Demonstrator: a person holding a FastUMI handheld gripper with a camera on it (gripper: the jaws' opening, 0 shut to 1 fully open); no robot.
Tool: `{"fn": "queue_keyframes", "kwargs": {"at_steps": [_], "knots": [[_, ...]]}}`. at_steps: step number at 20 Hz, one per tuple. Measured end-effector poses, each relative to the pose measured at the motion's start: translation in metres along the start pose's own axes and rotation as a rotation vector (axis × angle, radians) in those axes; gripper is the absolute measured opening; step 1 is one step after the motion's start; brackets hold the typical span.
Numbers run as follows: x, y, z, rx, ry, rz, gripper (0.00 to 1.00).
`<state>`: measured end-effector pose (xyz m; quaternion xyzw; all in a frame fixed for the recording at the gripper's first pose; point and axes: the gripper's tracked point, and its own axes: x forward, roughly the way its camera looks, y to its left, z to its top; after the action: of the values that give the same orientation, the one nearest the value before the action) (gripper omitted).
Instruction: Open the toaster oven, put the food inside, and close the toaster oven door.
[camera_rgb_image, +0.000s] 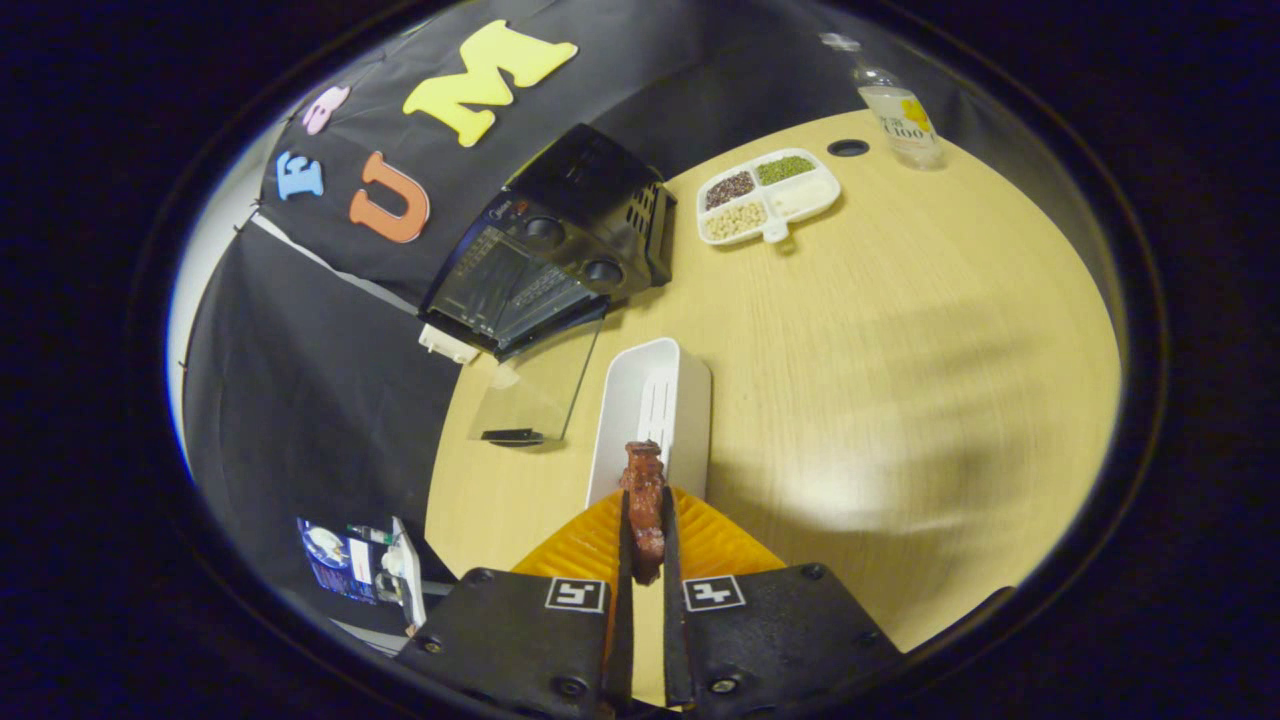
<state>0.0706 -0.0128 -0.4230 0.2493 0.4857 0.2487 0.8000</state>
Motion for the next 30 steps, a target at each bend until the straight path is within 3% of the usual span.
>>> {"fn": "queue_keyframes", "kwargs": {"at_steps": [11,20,30], "knots": [[0.004,0.113,0.027,0.045,-0.184,0.079,0.15],[0.098,0.201,0.066,0.126,-0.379,0.088,0.15],[0.206,0.218,0.12,0.279,-0.525,0.051,0.15]]}}
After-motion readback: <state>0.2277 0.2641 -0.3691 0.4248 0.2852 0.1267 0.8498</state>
